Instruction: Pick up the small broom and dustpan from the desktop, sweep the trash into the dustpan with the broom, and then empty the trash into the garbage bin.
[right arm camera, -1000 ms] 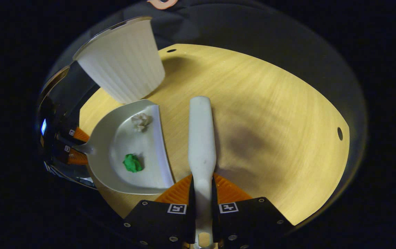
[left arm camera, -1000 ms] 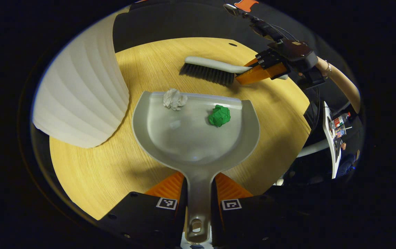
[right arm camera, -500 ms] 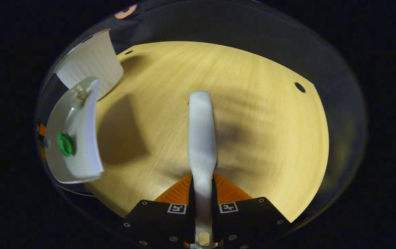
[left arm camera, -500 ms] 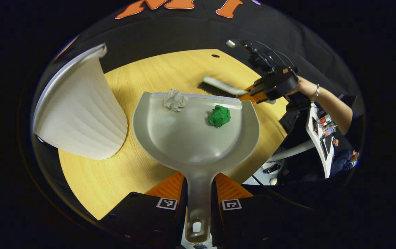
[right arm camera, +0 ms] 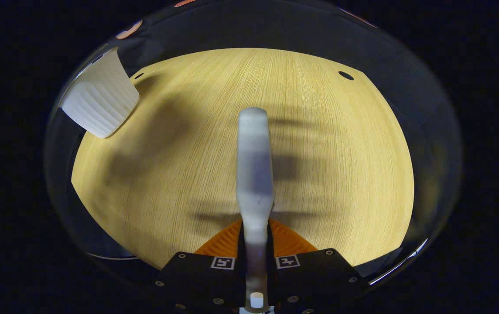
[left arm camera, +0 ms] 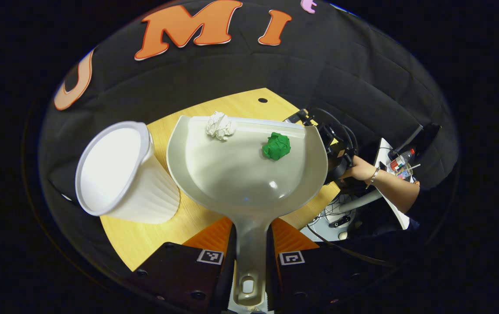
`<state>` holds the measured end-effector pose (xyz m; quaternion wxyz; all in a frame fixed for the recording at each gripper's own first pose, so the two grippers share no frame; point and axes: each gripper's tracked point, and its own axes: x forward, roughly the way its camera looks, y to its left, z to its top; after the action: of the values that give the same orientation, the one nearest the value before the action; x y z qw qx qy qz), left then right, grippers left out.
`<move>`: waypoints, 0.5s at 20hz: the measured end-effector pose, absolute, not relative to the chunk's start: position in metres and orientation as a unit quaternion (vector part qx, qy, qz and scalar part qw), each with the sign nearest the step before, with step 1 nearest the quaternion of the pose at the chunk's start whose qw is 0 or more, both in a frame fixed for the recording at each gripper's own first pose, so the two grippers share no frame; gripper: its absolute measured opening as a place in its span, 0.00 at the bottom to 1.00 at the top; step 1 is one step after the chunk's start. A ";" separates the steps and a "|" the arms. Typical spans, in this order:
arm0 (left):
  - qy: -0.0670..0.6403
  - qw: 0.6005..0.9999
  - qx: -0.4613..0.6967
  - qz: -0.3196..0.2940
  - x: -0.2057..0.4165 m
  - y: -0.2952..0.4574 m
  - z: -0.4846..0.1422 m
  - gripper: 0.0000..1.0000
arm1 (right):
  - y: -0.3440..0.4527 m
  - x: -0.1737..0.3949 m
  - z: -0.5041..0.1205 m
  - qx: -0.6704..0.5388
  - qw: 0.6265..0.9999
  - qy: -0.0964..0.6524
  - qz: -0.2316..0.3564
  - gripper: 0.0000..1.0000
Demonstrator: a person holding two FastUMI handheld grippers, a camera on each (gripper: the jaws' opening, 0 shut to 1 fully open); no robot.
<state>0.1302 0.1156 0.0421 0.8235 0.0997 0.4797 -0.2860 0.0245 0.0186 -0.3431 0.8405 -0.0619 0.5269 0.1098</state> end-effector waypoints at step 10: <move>0.483 0.853 0.016 -0.198 0.190 0.205 0.131 0.32 | -0.016 0.019 -0.275 -0.065 0.835 0.532 0.126 0.19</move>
<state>0.1902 0.2047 0.1308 0.8529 0.0163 0.4828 -0.1982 0.0185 -0.0157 -0.2746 0.8349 -0.0654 0.5318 0.1262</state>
